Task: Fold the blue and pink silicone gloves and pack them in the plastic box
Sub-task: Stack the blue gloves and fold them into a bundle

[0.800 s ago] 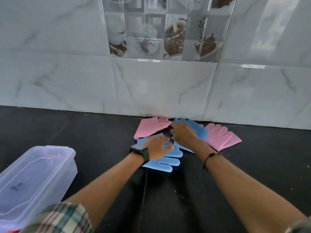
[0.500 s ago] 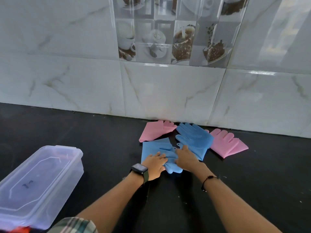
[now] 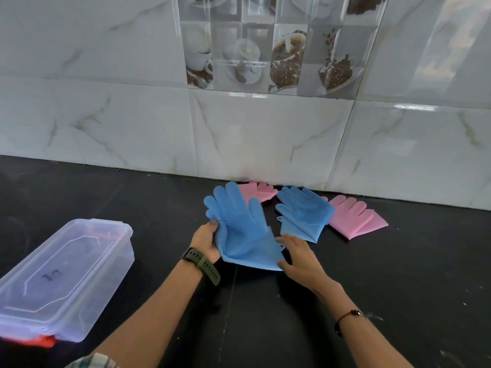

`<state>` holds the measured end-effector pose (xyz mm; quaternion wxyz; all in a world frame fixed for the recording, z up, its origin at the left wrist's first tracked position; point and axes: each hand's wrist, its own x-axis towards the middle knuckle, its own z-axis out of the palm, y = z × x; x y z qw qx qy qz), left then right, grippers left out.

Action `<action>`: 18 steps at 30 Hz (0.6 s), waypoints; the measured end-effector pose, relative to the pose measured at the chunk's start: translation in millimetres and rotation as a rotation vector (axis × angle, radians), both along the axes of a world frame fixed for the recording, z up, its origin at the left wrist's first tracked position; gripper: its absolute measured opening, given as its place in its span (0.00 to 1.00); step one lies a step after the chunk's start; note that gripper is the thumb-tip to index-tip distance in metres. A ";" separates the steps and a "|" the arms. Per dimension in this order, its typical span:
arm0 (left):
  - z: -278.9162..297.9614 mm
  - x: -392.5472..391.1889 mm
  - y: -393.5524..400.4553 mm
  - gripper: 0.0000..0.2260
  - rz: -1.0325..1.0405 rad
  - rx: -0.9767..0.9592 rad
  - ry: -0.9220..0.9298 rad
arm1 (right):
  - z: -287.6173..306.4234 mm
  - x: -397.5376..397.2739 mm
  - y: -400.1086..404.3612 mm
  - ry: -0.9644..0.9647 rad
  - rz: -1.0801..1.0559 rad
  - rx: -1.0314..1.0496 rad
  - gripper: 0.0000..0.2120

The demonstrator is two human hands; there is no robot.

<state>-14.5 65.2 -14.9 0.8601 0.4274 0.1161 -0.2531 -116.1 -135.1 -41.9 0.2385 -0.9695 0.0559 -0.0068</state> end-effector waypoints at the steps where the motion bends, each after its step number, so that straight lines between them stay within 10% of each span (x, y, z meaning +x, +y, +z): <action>1: -2.9 3.0 2.1 0.15 0.042 0.051 0.042 | 1.2 4.4 4.1 0.054 0.069 -0.014 0.28; 5: -18.1 2.3 14.3 0.16 0.182 0.259 0.156 | 8.8 16.9 17.7 0.260 0.338 -0.210 0.31; 9: -29.5 -4.8 23.1 0.08 0.240 0.354 0.169 | 16.4 -0.1 30.2 0.007 0.464 -0.573 0.14; 18: -11.5 -2.1 -31.8 0.10 -0.101 0.433 -0.086 | 6.7 -85.4 91.1 0.301 0.220 -0.304 0.17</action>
